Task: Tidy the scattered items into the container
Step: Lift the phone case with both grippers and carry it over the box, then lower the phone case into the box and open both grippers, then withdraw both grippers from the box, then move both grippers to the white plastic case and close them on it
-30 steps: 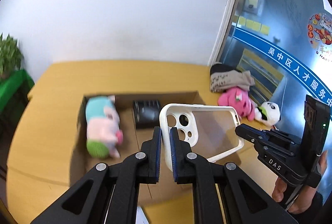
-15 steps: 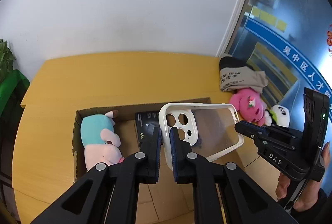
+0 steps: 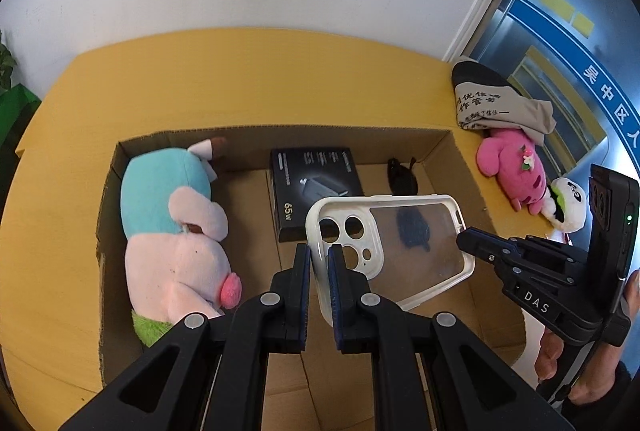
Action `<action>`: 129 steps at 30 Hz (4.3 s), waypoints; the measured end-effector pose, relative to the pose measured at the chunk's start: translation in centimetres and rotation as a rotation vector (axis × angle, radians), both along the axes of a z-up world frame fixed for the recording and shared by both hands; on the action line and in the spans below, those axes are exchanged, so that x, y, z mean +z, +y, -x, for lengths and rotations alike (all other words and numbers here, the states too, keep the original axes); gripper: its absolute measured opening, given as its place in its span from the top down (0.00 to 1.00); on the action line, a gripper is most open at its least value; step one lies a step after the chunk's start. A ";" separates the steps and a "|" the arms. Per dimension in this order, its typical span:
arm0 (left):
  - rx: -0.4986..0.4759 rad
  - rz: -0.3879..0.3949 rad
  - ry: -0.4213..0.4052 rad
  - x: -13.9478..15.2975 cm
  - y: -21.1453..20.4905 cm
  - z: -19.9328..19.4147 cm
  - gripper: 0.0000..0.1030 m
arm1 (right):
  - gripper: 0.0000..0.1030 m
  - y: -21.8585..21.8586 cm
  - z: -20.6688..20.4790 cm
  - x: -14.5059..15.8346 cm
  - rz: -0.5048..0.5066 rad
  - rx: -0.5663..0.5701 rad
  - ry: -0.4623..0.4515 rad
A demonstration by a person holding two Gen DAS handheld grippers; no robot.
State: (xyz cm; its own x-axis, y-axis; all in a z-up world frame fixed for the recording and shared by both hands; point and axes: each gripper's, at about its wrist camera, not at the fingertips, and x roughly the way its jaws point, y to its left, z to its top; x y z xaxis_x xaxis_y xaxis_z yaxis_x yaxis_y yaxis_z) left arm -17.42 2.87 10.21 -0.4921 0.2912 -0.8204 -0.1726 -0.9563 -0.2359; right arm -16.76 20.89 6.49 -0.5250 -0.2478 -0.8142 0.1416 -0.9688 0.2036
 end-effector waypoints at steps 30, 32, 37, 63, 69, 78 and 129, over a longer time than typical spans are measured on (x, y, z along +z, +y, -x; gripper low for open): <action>-0.025 0.066 -0.141 -7.9 1.2 2.3 0.92 | 0.95 0.3 1.6 -7.2 -0.021 0.006 -0.156; -0.030 0.077 -0.156 -8.7 1.3 2.5 0.92 | 0.95 0.3 1.7 -7.6 -0.024 0.006 -0.165; -0.027 0.076 -0.182 -9.8 1.2 2.8 0.92 | 0.95 0.4 2.3 -8.5 -0.028 0.017 -0.184; 0.048 0.136 -0.087 -8.9 -0.1 1.5 0.38 | 0.57 -1.0 2.1 -8.2 -0.082 0.078 -0.191; 0.107 0.169 0.223 -1.4 -2.0 -5.2 0.09 | 0.27 0.0 -3.7 -3.0 -0.069 0.064 0.027; 0.186 0.139 0.462 3.1 -2.1 -14.7 0.00 | 0.24 -1.6 -12.0 -1.8 -0.074 -0.002 0.127; 0.182 0.158 0.077 -12.3 -5.5 -21.1 0.00 | 0.24 -3.4 -21.5 -9.6 -0.025 0.143 -0.065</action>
